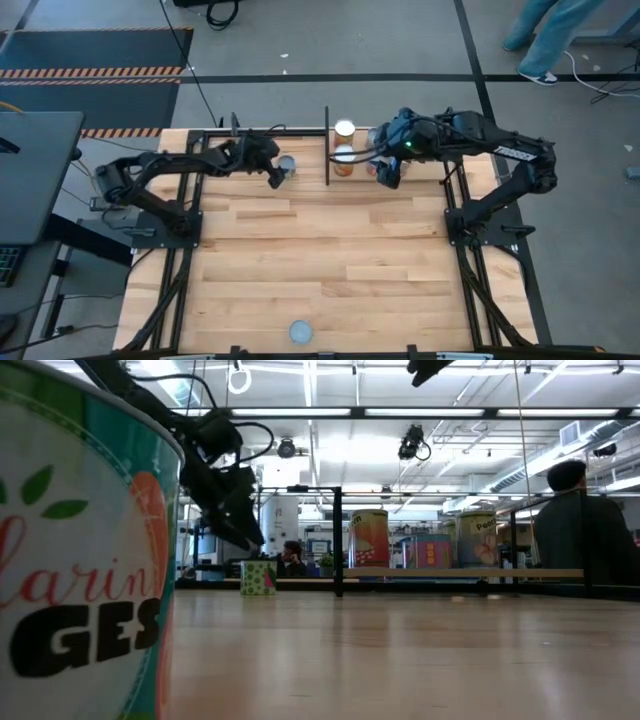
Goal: Pick and place cans onto a shelf
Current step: Put the small green can on the shelf
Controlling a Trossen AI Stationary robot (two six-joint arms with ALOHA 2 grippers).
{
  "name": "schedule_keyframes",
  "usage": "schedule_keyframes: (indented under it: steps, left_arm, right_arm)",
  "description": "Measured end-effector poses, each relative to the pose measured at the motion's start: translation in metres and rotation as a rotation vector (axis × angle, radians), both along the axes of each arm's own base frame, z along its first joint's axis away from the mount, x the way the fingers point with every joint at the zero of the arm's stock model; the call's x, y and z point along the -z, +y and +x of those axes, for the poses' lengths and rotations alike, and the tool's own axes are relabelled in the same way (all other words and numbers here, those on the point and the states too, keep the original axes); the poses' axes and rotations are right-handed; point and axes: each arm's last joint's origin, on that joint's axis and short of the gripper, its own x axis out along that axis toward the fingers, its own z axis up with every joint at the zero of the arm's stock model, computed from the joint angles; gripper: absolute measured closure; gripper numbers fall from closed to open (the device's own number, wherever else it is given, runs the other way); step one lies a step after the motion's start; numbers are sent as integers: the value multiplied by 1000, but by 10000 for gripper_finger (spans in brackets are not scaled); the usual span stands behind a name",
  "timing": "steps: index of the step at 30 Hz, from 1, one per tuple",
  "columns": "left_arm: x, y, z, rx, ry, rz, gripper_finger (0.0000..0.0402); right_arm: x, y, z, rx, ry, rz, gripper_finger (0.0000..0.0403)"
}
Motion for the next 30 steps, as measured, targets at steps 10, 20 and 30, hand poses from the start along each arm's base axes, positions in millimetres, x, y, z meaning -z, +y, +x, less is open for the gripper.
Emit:
schedule_keyframes:
  steps: [10, 20, 30]
  left_arm:
    - [33, 12, 18, -139, -5, -4, 51]
    - [38, 2, 26, -102, -12, -11, 53]
    - [37, -58, 53, 174, 20, 54, 110]
  right_arm:
    - [4, -12, 16, -25, 0, -44, 55]
    - [7, -14, 26, -64, -30, -3, 55]
    - [7, -16, 26, -74, -29, 16, 55]
